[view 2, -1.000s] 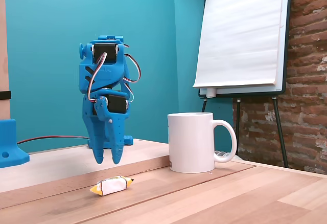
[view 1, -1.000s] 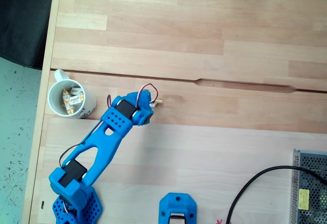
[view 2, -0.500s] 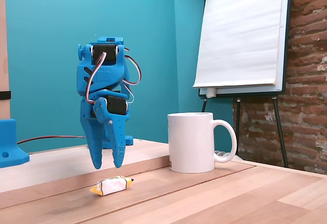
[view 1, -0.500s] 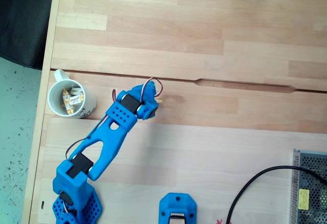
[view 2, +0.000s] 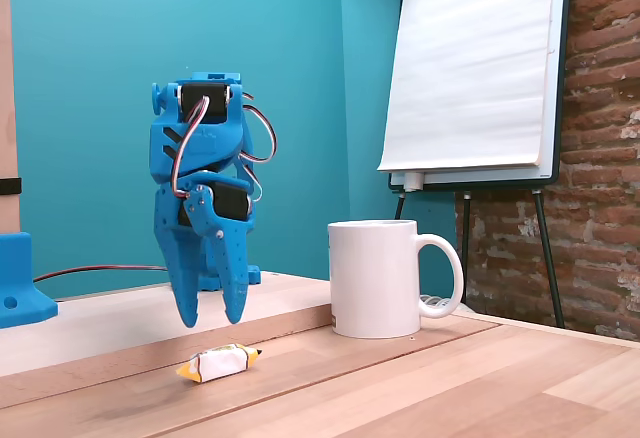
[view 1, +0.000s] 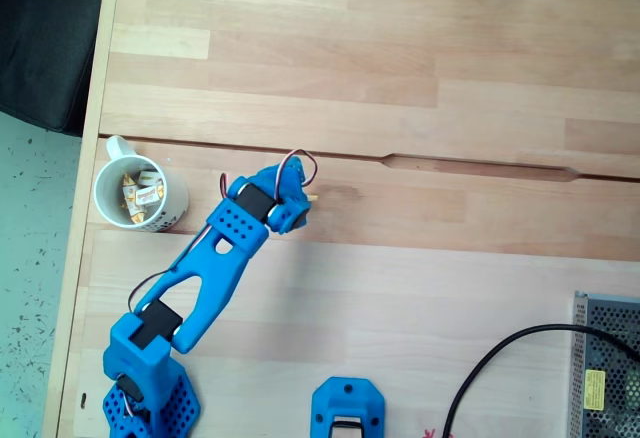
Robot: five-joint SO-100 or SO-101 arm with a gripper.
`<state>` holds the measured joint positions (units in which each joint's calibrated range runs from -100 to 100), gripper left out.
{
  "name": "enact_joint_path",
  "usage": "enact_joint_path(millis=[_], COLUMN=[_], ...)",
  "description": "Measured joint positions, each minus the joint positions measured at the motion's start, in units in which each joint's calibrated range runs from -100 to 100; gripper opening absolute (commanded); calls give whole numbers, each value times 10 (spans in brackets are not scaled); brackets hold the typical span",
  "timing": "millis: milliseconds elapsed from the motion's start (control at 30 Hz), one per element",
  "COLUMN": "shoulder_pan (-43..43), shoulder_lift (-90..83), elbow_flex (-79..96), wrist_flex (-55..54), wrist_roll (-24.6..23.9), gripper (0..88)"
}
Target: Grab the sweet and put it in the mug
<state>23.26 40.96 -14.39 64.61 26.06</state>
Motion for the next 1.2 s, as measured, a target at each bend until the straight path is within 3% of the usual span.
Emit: enact_joint_path(millis=[367,1200], shoulder_pan=[0,0], shoulder_lift=[-9,10], elbow_flex=[58,-12], wrist_flex=[87,90], wrist_roll=[22,25], gripper=[241,240])
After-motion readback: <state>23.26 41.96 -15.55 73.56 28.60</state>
